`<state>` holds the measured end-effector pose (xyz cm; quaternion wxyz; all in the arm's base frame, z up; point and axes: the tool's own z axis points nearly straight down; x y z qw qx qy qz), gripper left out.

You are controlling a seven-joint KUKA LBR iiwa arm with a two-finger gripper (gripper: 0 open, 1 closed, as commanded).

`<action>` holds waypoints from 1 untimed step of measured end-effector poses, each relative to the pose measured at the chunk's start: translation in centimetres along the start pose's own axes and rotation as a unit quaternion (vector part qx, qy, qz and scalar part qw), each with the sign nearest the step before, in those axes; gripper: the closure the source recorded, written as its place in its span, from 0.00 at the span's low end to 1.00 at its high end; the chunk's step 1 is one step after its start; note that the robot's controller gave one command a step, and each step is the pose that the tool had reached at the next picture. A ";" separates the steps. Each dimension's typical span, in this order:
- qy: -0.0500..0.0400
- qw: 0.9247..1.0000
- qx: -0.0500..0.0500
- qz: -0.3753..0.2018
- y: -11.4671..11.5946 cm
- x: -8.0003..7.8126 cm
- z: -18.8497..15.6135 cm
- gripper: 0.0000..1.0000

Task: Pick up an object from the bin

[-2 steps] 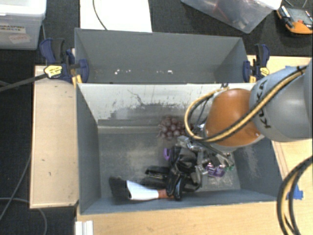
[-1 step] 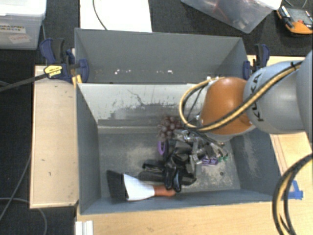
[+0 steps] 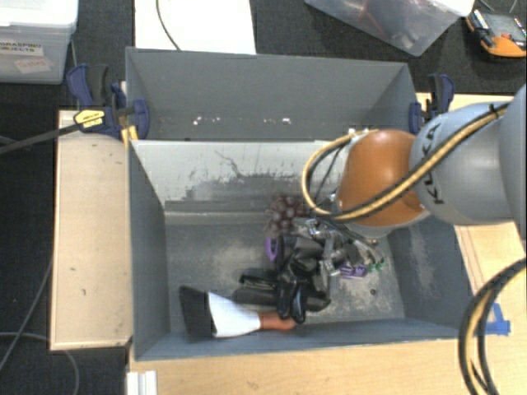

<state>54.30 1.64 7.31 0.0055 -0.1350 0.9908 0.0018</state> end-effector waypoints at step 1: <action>-0.002 1.000 -0.001 0.001 0.0 0.2 -1.6 1.00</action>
Offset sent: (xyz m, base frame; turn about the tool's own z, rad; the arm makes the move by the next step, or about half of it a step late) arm -0.0375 0.0016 -0.0031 -0.1765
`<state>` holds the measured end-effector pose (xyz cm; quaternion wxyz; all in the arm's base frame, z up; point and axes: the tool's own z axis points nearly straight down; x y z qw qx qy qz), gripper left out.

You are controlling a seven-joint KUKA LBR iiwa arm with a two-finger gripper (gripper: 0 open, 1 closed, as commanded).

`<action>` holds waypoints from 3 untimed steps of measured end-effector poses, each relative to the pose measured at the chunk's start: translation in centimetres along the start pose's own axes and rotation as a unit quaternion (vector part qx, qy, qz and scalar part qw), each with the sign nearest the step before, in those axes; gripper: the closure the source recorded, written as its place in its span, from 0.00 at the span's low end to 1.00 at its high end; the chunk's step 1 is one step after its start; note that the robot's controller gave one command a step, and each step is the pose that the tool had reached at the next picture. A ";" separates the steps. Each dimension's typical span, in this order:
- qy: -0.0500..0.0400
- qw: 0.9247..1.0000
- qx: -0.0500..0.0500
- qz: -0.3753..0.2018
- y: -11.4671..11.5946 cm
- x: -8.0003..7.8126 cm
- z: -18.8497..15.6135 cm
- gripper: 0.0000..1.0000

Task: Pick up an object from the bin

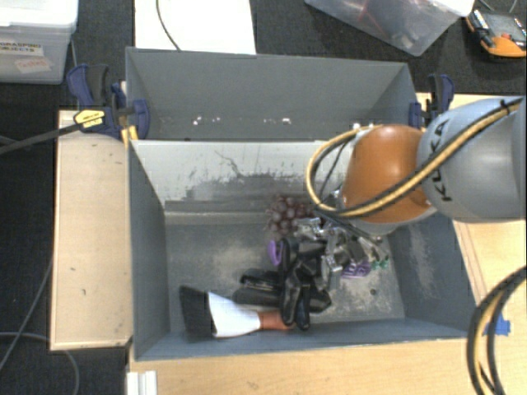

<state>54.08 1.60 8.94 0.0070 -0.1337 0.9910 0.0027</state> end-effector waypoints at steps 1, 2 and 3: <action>-0.004 1.000 0.002 -0.011 0.1 0.5 -2.9 1.00; -0.005 0.995 0.002 -0.098 0.2 1.0 -3.7 1.00; 0.001 0.996 0.000 -0.086 0.4 1.4 -5.2 1.00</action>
Offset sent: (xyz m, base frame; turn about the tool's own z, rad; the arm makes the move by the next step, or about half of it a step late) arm -0.0112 -0.0010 0.0367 -0.1980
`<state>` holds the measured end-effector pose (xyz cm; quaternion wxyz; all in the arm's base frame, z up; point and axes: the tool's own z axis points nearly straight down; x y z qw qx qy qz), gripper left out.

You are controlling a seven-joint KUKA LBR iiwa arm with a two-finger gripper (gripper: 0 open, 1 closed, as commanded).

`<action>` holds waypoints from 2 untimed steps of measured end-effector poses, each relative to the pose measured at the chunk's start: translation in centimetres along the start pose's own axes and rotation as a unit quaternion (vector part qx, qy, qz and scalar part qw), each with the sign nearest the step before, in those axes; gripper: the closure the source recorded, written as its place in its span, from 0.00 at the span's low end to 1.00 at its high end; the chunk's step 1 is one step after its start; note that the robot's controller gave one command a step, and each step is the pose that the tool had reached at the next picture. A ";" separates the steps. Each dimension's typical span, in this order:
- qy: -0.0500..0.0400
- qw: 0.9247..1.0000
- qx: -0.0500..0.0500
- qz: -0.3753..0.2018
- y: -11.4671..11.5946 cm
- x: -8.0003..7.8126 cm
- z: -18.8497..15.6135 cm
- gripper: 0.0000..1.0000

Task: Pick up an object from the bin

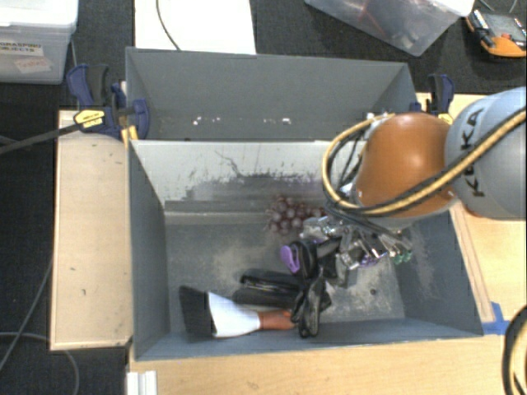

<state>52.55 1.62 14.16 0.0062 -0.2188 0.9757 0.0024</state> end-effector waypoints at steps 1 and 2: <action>-0.006 1.000 0.002 0.000 -0.5 0.7 -3.0 1.00; -0.010 0.991 0.004 -0.131 4.9 -0.7 -11.2 1.00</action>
Offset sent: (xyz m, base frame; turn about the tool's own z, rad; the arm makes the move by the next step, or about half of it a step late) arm -0.0173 0.0430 0.1075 -0.2567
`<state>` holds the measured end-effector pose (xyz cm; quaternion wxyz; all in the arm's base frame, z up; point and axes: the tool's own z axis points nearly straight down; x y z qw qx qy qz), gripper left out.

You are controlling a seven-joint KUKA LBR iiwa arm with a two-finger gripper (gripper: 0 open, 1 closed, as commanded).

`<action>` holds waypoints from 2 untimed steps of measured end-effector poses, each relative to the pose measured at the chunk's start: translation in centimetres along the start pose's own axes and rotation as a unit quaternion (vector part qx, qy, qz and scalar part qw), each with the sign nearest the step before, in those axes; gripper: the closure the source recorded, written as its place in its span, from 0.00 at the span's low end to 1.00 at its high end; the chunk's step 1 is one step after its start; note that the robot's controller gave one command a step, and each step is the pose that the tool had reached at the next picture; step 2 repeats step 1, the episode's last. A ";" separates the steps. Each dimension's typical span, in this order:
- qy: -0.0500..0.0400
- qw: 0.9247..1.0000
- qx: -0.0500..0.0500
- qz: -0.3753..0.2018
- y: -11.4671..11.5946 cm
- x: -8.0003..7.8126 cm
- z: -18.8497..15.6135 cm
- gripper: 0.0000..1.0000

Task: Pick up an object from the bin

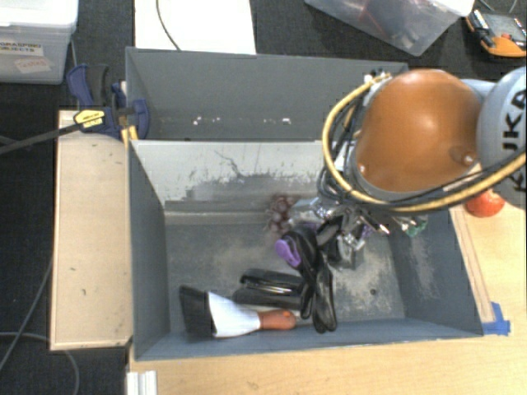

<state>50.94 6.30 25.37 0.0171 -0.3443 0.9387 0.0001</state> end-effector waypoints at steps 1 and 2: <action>0.001 1.000 0.000 0.006 -0.4 0.4 0.7 1.00; 0.001 1.000 0.000 0.006 -0.4 0.4 0.7 1.00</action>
Offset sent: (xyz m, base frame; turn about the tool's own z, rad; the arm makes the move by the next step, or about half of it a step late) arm -0.0242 0.0570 0.0377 -0.5607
